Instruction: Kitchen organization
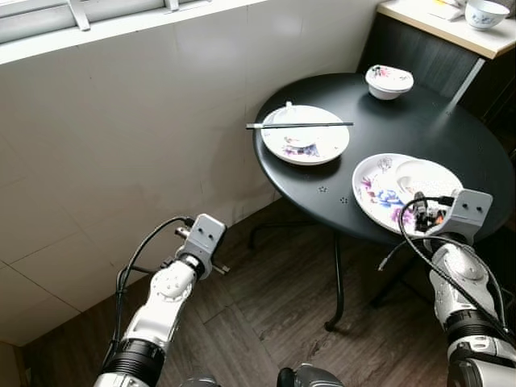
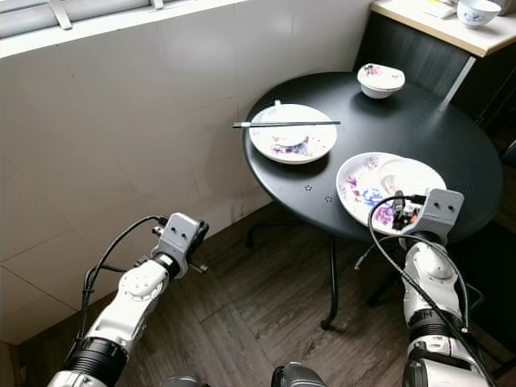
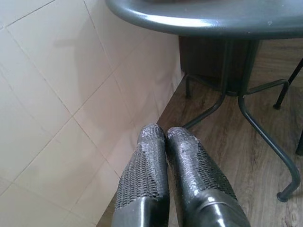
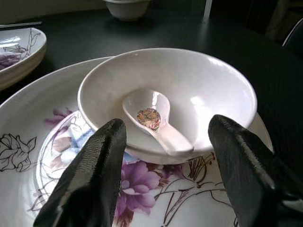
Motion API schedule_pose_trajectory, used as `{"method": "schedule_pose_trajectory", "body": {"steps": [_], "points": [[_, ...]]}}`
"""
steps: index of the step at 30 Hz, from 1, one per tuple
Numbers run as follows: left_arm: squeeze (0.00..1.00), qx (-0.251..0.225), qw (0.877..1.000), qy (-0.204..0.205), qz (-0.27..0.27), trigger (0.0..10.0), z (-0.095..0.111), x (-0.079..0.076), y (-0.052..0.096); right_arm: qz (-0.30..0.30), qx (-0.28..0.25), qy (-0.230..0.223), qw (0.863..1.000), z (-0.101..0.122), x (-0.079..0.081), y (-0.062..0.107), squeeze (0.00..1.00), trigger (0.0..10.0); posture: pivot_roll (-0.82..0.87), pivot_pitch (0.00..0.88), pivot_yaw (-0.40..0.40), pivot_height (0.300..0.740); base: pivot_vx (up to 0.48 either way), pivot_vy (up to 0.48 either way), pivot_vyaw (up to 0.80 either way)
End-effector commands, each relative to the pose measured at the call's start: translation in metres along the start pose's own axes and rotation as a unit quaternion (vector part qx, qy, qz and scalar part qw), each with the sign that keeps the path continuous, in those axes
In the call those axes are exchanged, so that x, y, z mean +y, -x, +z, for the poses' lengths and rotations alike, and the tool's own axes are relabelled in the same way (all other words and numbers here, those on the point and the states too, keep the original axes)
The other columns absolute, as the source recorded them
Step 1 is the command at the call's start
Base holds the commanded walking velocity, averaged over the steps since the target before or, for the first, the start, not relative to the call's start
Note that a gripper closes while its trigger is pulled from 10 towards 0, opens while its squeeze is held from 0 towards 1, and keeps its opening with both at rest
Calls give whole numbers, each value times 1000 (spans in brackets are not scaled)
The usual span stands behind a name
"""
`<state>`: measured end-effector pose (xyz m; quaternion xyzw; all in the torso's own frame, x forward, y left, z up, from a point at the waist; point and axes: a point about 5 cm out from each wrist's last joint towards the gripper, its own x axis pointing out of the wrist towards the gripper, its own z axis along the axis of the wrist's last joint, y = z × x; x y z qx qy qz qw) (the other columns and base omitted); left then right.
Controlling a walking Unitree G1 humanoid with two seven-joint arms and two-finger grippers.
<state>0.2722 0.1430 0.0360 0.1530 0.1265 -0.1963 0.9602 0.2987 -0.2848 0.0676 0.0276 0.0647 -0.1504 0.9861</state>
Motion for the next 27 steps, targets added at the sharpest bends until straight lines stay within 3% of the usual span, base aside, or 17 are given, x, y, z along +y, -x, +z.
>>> {"method": "schedule_pose_trajectory", "body": {"steps": [1, 10, 11, 12, 14, 15, 16, 27], "points": [[0, -5, 1000, -4, 1, 10000, 2, 1, -1, -8, 1, 1, 1000, 2, -5, -2, 0, 10000, 138, 0, -32, 740, 0, 0, 0], [0, -5, 1000, -5, 0, 10000, 2, 1, -2, -7, 3, 1, 1000, 0, -5, -2, 0, 10000, 138, 0, -31, 740, 0, 0, 0], [0, -5, 1000, -5, 0, 10000, 2, 1, -1, -6, 2, 1, 1000, 0, -5, -2, 0, 9333, 138, 0, -32, 740, 0, 0, 0], [0, -5, 1000, -5, 0, 10000, 2, 0, -1, -5, 1, 2, 1000, 0, -5, -2, 0, 6039, 138, 0, -32, 740, 0, 0, 0], [0, -5, 1000, -5, 0, 10000, 2, 0, -1, -5, 0, 2, 1000, 1, -5, -2, 0, 6039, 138, 0, -32, 740, 0, 0, 0], [0, -4, 1000, -5, 0, 10000, 1, 0, -1, -4, -2, 2, 1000, 1, -5, -2, 0, 2118, 138, 0, -32, 740, 0, 0, 0], [0, -4, 1000, -4, 0, 10000, 1, 0, -1, -2, -5, 2, 1000, 2, -4, -2, 0, 0, 139, 0, -32, 740, 0, 0, 0], [0, -3, 1000, -2, 1, 10000, 1, 0, -1, 1, -15, 3, 1000, 3, -2, -2, 0, 0, 137, 0, -31, 740, 0, 0, 0]]}}
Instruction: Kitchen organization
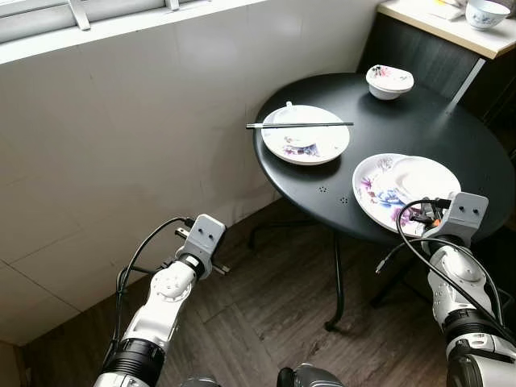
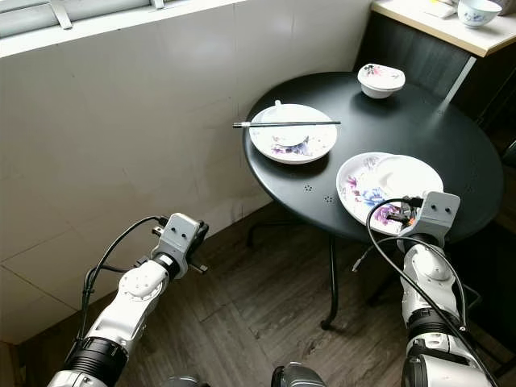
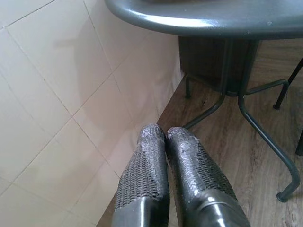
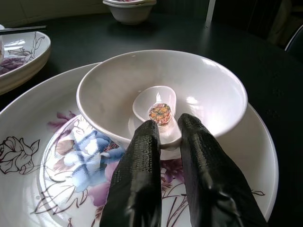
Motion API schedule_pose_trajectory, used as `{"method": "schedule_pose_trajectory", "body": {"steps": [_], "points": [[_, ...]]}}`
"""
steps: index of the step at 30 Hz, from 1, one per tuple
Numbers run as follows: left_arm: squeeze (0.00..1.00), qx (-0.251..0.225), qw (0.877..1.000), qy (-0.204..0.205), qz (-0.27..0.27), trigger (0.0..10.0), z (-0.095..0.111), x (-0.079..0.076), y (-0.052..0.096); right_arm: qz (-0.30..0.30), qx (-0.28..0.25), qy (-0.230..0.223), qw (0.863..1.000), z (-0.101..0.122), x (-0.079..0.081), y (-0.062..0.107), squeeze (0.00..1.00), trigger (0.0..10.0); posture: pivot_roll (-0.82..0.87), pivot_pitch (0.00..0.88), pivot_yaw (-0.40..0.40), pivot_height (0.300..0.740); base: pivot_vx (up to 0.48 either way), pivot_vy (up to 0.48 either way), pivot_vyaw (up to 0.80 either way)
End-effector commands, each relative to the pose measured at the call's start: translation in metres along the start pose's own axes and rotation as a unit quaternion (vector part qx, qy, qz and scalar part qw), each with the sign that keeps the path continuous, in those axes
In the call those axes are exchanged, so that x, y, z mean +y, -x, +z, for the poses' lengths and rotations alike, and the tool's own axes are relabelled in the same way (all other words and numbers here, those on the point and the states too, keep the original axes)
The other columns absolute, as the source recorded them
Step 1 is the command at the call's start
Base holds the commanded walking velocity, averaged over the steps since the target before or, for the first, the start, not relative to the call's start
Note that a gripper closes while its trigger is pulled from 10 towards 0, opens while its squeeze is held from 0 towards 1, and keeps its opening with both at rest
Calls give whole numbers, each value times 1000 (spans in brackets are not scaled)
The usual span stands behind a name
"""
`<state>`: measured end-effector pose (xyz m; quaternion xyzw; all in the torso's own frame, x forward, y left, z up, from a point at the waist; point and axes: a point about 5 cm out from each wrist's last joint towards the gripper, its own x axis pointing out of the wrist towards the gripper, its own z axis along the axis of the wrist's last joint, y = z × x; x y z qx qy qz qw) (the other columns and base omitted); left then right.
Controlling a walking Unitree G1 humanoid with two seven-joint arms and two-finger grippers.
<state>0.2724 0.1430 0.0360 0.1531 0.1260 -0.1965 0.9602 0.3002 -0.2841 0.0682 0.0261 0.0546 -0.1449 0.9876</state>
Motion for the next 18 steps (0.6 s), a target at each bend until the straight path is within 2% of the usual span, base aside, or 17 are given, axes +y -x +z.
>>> {"method": "schedule_pose_trajectory", "body": {"steps": [1, 5, 6, 10, 11, 13, 18], "points": [[0, -2, 1000, -2, 1, 10000, 1, 0, 0, -5, -9, 7, 1000, 3, -3, 0, 0, 0, 137, 0, -31, 740, 0, 0, 0], [0, -2, 1000, -2, 1, 10000, 1, 0, 0, -5, -11, 10, 1000, 3, -3, 0, 0, 0, 137, 0, -31, 740, 0, 0, 0], [0, -2, 1000, -2, 0, 10000, 1, 1, -1, -4, -35, 34, 999, 9, 0, 0, 0, 0, 134, 0, -29, 740, 0, 0, 0], [0, -1, 1000, -2, 1, 10000, 1, 1, -1, -3, -65, 64, 996, 17, 4, 1, 0, 0, 134, 0, -29, 740, 0, 0, 0], [0, -1, 1000, -2, 1, 10000, 1, 1, -1, 7, -111, 94, 989, 31, 12, 1, 0, 0, 134, 0, -28, 740, 0, 0, 0], [0, -1, 1000, -3, 1, 10000, 1, 1, -1, 10, -124, 102, 987, 34, 15, 2, 0, 0, 134, 0, -28, 740, 0, 0, 0], [0, -1, 1000, -3, 2, 10000, 0, 2, -1, 44, -194, 123, 972, 53, 40, 8, 0, 0, 134, 0, -28, 740, 0, 0, 0]]}}
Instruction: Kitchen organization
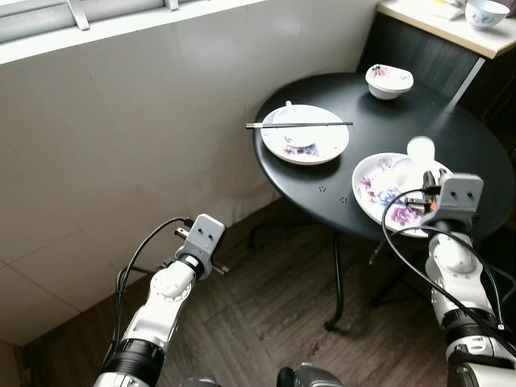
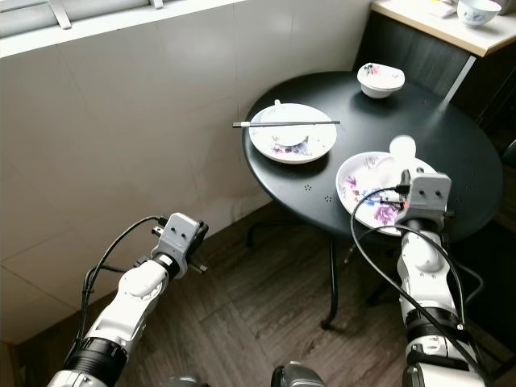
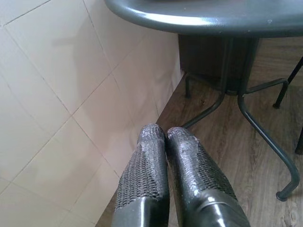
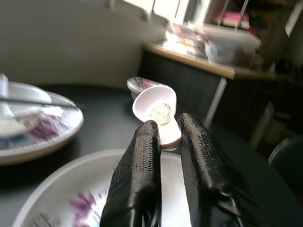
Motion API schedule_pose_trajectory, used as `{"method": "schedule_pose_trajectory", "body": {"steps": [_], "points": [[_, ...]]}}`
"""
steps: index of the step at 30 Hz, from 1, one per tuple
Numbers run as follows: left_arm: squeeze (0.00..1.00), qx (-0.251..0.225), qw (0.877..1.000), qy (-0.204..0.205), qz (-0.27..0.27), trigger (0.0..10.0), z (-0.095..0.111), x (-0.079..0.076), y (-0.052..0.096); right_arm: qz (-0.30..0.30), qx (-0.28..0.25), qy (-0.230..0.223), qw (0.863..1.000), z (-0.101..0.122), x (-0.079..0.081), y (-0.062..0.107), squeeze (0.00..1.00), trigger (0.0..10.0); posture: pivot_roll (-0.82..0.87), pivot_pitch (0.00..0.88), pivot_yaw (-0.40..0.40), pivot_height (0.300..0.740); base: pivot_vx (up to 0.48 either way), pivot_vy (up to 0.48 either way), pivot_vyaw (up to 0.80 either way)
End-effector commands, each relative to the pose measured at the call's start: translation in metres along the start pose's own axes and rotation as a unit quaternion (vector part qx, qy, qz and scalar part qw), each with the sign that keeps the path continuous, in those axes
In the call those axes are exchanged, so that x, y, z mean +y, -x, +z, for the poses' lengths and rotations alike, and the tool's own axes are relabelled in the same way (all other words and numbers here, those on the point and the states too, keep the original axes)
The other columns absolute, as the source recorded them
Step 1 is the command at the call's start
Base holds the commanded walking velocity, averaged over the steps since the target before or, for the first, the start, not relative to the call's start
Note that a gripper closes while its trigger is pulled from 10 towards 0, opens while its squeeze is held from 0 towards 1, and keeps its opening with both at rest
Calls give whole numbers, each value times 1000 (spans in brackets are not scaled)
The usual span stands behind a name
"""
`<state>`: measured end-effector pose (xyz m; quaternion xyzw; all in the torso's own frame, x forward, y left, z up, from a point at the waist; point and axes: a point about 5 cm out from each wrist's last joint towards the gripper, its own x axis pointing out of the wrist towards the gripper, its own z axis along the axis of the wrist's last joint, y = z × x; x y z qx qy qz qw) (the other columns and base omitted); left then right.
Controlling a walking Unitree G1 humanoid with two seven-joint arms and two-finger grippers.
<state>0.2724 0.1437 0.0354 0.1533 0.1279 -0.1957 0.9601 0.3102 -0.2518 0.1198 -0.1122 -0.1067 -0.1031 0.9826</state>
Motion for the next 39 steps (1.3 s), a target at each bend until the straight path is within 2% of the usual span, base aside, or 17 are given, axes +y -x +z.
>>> {"method": "schedule_pose_trajectory", "body": {"steps": [1, 5, 6, 11, 14, 16, 29, 33, 39], "points": [[0, -3, 1000, -3, 1, 10000, 1, 1, -1, 10, -23, 7, 1000, 7, 6, 1, 0, 0, 134, 0, -28, 740, 0, 0, 0], [0, -6, 1000, -2, 4, 10000, 2, 2, 0, 22, -54, 17, 998, 19, 18, 4, 0, 0, 133, 0, -27, 740, 0, 0, 0], [0, -11, 1000, 1, 8, 10000, 4, 4, 0, 44, -68, 39, 996, 25, 28, 7, 0, 0, 131, 0, -26, 740, 0, 0, 0], [0, -29, 999, 7, 21, 10000, 11, 8, 0, 78, -87, 73, 990, 31, 41, 13, 0, 0, 129, 0, -26, 740, 0, 0, 479], [0, -43, 998, 13, 35, 10000, 17, 14, -1, 94, -87, 74, 989, 32, 47, 17, 0, 0, 131, 0, -27, 740, 0, 0, 800], [0, -59, 997, 23, 50, 10000, 25, 21, -1, 113, -88, 75, 987, 34, 57, 22, 0, 0, 131, 0, -27, 740, 0, 0, 800], [0, -94, 992, 34, 75, 10000, 39, 29, 6, 175, -79, 55, 980, 34, 83, 41, 0, 0, 138, 0, -27, 740, 0, 0, 800], [0, -85, 993, 16, 76, 10000, 34, 26, 11, 187, -77, 48, 978, 35, 90, 47, 0, 0, 136, 0, -26, 740, 0, 0, 800], [0, -84, 994, -22, 70, 10000, 33, 23, 19, 199, -68, 50, 976, 33, 90, 55, 0, 0, 137, 0, -26, 740, 0, 0, 800]]}}
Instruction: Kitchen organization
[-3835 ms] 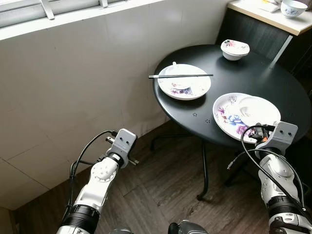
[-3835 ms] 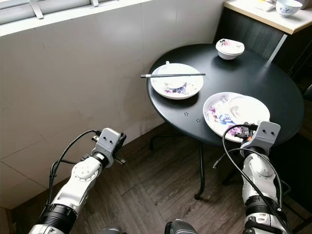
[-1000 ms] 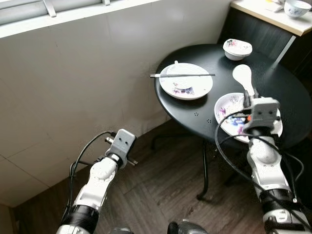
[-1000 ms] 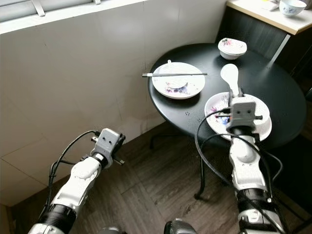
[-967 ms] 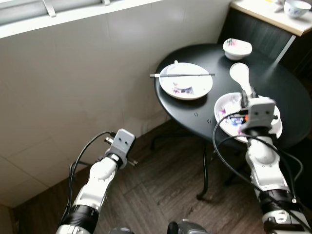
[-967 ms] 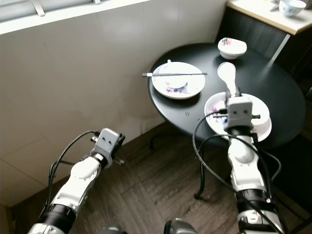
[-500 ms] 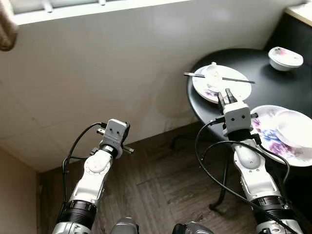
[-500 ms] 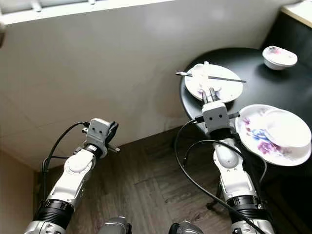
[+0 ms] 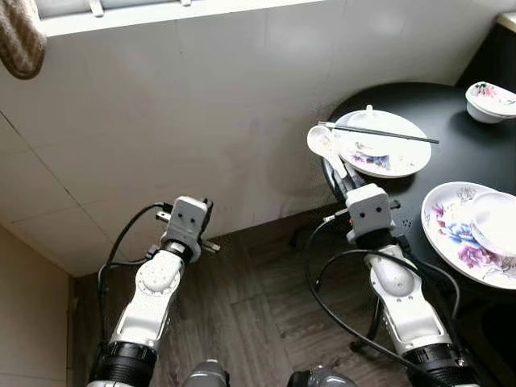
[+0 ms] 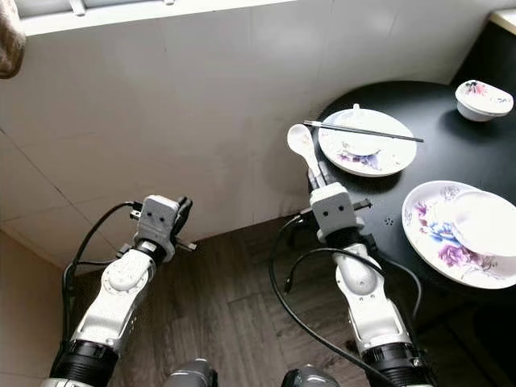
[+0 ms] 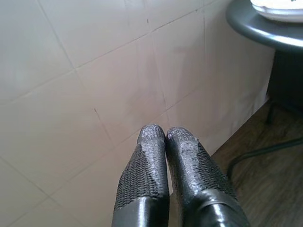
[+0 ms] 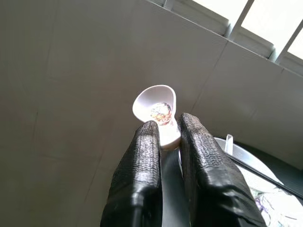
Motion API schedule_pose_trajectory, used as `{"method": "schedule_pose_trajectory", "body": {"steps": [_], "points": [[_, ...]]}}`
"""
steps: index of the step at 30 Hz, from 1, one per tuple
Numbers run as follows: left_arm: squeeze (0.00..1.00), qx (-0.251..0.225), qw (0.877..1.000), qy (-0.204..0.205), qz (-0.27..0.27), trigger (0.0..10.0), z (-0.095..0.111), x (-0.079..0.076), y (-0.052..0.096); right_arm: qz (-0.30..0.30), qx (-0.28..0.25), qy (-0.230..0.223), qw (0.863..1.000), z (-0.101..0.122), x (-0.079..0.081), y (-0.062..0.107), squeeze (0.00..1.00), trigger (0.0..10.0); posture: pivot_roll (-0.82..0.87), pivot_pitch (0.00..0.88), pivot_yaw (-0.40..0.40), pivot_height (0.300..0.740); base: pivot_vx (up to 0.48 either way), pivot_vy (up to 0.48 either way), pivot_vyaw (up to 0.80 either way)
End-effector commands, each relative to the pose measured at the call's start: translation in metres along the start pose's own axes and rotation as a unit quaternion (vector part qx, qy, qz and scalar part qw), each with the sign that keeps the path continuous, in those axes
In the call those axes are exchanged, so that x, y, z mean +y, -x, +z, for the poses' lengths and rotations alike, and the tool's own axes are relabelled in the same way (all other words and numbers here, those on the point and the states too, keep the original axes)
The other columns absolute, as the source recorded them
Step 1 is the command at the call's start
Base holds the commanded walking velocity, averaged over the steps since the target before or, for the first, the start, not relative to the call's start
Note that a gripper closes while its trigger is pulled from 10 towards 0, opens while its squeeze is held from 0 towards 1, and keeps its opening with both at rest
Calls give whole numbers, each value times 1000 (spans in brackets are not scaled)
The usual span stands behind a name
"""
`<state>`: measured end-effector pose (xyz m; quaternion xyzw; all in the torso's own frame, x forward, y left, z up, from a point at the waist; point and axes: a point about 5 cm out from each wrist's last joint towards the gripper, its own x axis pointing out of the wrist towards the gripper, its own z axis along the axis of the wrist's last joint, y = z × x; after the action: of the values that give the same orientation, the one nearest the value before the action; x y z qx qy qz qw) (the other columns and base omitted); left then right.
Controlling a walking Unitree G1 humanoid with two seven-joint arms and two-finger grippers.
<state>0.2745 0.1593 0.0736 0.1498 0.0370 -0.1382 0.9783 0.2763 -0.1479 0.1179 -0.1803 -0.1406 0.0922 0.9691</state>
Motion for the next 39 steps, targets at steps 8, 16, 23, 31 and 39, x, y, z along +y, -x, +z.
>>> {"method": "schedule_pose_trajectory", "body": {"steps": [8, 16, 23, 31, 39], "points": [[0, -5, 999, -34, -2, 10000, 5, 1, 12, 42, 8, 4, 999, 2, 12, 21, 0, 0, 146, 0, -31, 740, 0, 0, 800], [0, -10, 999, -37, -3, 10000, 7, -3, 14, 35, 3, 2, 999, 5, 12, 17, 0, 0, 149, 0, -36, 740, 0, 0, 800], [0, -14, 999, -32, 9, 10000, 10, -1, 10, 27, -11, 8, 1000, 11, 7, 5, 0, 0, 157, 0, -38, 740, 0, 0, 800], [0, -15, 999, -29, 17, 10000, 11, 1, 11, 24, -12, 12, 1000, 10, 5, 3, 0, 0, 161, 0, -37, 740, 0, 0, 800], [0, -20, 999, -25, 19, 10000, 13, 2, 11, 22, -11, 9, 1000, 11, 7, 4, 0, 0, 155, 0, -29, 740, 0, 0, 800]]}}
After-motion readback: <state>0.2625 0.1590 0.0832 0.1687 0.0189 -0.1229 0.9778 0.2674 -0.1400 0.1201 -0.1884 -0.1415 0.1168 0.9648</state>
